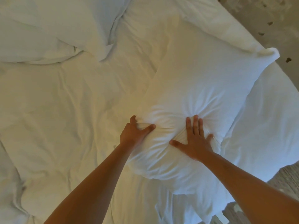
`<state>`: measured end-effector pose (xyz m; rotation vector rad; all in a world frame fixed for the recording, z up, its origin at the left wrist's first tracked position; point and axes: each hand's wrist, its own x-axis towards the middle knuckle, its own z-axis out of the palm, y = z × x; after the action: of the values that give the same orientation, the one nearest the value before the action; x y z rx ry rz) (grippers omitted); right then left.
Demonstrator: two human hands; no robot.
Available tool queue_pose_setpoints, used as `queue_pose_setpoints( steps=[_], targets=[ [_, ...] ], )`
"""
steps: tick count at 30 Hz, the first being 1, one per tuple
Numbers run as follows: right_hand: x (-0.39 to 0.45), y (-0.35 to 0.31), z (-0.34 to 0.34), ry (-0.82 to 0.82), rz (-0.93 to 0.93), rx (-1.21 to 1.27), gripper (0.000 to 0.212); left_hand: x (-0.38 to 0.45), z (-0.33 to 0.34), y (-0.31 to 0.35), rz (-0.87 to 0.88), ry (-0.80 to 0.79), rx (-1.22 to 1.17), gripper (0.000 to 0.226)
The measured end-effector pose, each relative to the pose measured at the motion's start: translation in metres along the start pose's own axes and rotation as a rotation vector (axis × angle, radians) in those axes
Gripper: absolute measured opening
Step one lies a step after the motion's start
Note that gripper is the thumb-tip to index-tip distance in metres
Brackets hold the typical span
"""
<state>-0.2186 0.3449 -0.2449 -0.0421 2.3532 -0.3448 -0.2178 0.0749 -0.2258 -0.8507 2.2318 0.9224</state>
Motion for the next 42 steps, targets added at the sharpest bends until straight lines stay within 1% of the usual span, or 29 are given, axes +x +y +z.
queue_pose_setpoints(
  steps=[3,8,11,14,16,18,21,24,27,29,30,32,34,35,37,40,42],
  targets=[
    [0.006,0.001,0.003,-0.012,0.007,0.008,0.130,0.003,0.004,-0.001,0.003,0.001,-0.053,0.116],
    [0.016,-0.001,-0.006,-0.096,0.038,0.020,0.127,-0.008,0.006,0.002,0.021,0.037,-0.040,0.100],
    [0.007,-0.001,-0.014,-0.111,0.038,0.022,0.131,-0.026,0.003,0.009,0.052,0.074,-0.026,0.093],
    [-0.020,0.002,-0.026,-0.084,0.014,0.003,0.138,-0.056,-0.010,0.020,0.114,0.100,-0.048,0.077],
    [-0.047,0.003,-0.039,-0.038,0.008,0.023,0.140,-0.080,-0.023,0.030,0.192,0.101,-0.048,0.069],
    [-0.080,0.003,-0.055,0.052,-0.009,0.037,0.137,-0.108,-0.037,0.040,0.294,0.091,-0.016,0.065],
    [-0.130,-0.005,-0.082,0.226,-0.132,0.033,0.115,-0.157,-0.063,0.054,0.413,0.086,0.028,0.058],
    [-0.176,-0.031,-0.109,0.405,-0.286,0.058,0.099,-0.208,-0.099,0.053,0.521,0.121,0.173,0.056],
    [-0.216,-0.075,-0.130,0.578,-0.456,0.158,0.093,-0.254,-0.139,0.024,0.605,0.155,0.412,0.060],
    [-0.236,-0.107,-0.140,0.594,-0.580,0.099,0.098,-0.280,-0.165,-0.008,0.656,0.156,0.554,0.063],
    [-0.244,-0.123,-0.143,0.562,-0.650,0.021,0.103,-0.292,-0.177,-0.026,0.681,0.154,0.614,0.064],
    [-0.254,-0.157,-0.139,0.445,-0.786,-0.162,0.112,-0.313,-0.201,-0.067,0.742,0.160,0.691,0.064],
    [-0.259,-0.188,-0.121,0.325,-0.867,-0.302,0.112,-0.329,-0.217,-0.107,0.782,0.199,0.708,0.063],
    [-0.260,-0.202,-0.109,0.295,-0.880,-0.339,0.107,-0.334,-0.223,-0.127,0.761,0.221,0.694,0.062],
    [-0.259,-0.224,-0.085,0.296,-0.910,-0.406,0.093,-0.338,-0.227,-0.163,0.664,0.244,0.638,0.058],
    [-0.253,-0.237,-0.061,0.275,-0.902,-0.524,0.080,-0.338,-0.216,-0.207,0.507,0.245,0.583,0.050],
    [-0.253,-0.239,-0.051,0.265,-0.879,-0.494,0.071,-0.341,-0.203,-0.227,0.451,0.307,0.524,0.047]
  ],
)
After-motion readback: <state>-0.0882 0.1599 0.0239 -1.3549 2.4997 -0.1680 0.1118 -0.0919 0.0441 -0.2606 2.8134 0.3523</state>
